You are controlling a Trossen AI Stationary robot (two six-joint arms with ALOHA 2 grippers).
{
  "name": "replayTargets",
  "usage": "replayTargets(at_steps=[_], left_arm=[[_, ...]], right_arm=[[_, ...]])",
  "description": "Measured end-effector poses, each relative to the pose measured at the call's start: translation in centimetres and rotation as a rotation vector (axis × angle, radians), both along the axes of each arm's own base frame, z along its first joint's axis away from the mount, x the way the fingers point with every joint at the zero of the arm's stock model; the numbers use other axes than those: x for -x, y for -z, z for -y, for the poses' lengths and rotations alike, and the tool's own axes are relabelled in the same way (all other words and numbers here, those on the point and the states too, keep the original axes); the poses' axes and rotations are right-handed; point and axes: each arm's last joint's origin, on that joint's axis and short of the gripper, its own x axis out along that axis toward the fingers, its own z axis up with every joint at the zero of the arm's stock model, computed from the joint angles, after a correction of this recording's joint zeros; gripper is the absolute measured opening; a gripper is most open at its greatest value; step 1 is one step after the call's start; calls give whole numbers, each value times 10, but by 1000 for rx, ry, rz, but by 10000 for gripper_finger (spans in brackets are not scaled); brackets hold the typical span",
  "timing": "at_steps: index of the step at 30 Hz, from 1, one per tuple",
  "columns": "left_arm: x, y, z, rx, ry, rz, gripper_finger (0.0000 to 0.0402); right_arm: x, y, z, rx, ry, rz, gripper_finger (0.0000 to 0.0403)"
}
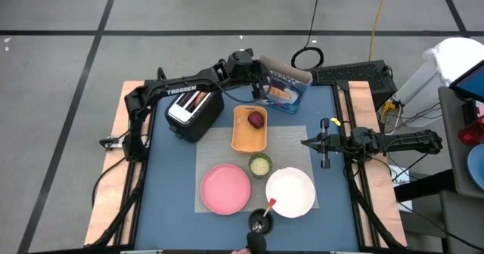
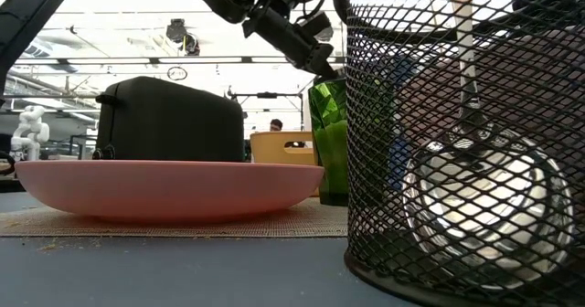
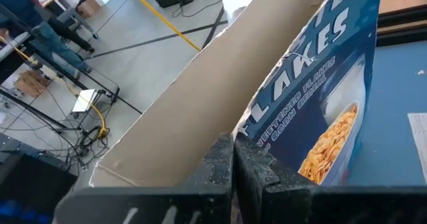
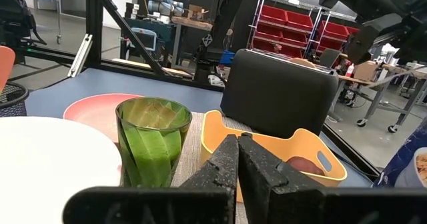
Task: Arrange a breakfast setting
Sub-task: Pour the cereals into the white bowl
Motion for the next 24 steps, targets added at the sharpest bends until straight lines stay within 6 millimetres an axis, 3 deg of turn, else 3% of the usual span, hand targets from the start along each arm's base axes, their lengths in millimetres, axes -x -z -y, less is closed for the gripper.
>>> replayTargets(at_steps=[15, 24], left_arm=[[2, -23, 17, -32, 31, 73, 1], [-1, -26, 23, -42, 46, 101, 1]], right_arm=[[0, 0, 0, 0, 0, 0, 2], [0, 0, 0, 0, 0, 0, 2]])
